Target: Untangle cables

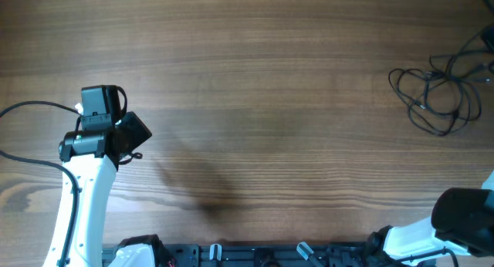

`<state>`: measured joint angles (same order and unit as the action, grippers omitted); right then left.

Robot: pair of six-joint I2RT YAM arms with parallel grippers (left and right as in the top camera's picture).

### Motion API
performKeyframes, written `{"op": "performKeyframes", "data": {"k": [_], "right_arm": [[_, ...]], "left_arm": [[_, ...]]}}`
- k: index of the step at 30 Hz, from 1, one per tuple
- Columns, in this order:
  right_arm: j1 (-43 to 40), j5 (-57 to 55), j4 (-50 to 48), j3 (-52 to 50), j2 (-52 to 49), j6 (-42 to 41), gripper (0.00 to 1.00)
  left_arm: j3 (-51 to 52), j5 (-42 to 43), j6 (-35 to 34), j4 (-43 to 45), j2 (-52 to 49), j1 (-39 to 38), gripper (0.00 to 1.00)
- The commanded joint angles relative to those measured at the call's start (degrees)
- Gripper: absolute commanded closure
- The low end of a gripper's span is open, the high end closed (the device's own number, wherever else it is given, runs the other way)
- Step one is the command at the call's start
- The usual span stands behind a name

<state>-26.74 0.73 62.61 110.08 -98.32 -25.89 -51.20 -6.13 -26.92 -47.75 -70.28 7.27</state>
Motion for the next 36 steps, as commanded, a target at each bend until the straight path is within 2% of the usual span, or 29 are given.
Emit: {"op": "performKeyframes", "data": {"k": [1, 2, 4, 5, 8, 18, 24, 28, 31, 33, 36], "right_arm": [[-0.28, -2.56, 0.02, 0.02, -0.85, 0.07, 0.96], [-0.28, -2.93, 0.04, 0.02, -0.85, 0.13, 0.96], [-0.31, -2.93, 0.13, 0.02, -0.85, 0.28, 0.39], [-0.28, -2.89, 0.22, 0.02, -0.85, 0.26, 0.26], [-0.28, -2.89, 0.55, 0.02, -0.85, 0.28, 0.01], [-0.28, -2.6, 1.55, -0.17, -1.51, 0.28, 0.0], [0.59, 8.02, 2.49, -5.75, -7.82, 2.01, 0.0], [3.06, 8.48, 0.92, -19.32, -8.63, 4.85, 0.0], [5.55, 16.09, -9.57, -37.38, -8.63, 6.12, 0.0], [6.75, 20.96, -15.67, -44.19, -8.66, 6.4, 0.0], [7.28, 26.58, -18.84, -45.75, -8.61, 6.29, 0.0]], "left_arm": [[0.0, 0.33, -0.59, 0.11, -0.24, 0.37, 0.41], [0.0, 0.33, -0.59, 0.11, -0.24, 0.37, 0.41], [0.0, 0.33, -0.61, 0.13, -0.24, 0.37, 0.41], [0.0, 0.33, -0.61, 0.13, -0.24, 0.37, 0.41], [0.0, 0.33, -0.61, 0.13, -0.24, 0.37, 0.41], [0.0, 0.35, -0.61, 0.13, -0.61, 0.35, 0.41], [0.0, 5.75, -0.61, 3.15, -6.69, 0.35, 0.4], [0.0, 6.8, -0.61, 3.37, -11.06, 0.35, 0.42], [0.0, 6.78, -0.59, 3.34, -11.72, 0.35, 0.41], [0.0, 6.78, -0.59, 3.34, -11.72, 0.35, 0.42], [0.0, 6.78, -0.59, 3.34, -11.72, 0.35, 0.41]]}}
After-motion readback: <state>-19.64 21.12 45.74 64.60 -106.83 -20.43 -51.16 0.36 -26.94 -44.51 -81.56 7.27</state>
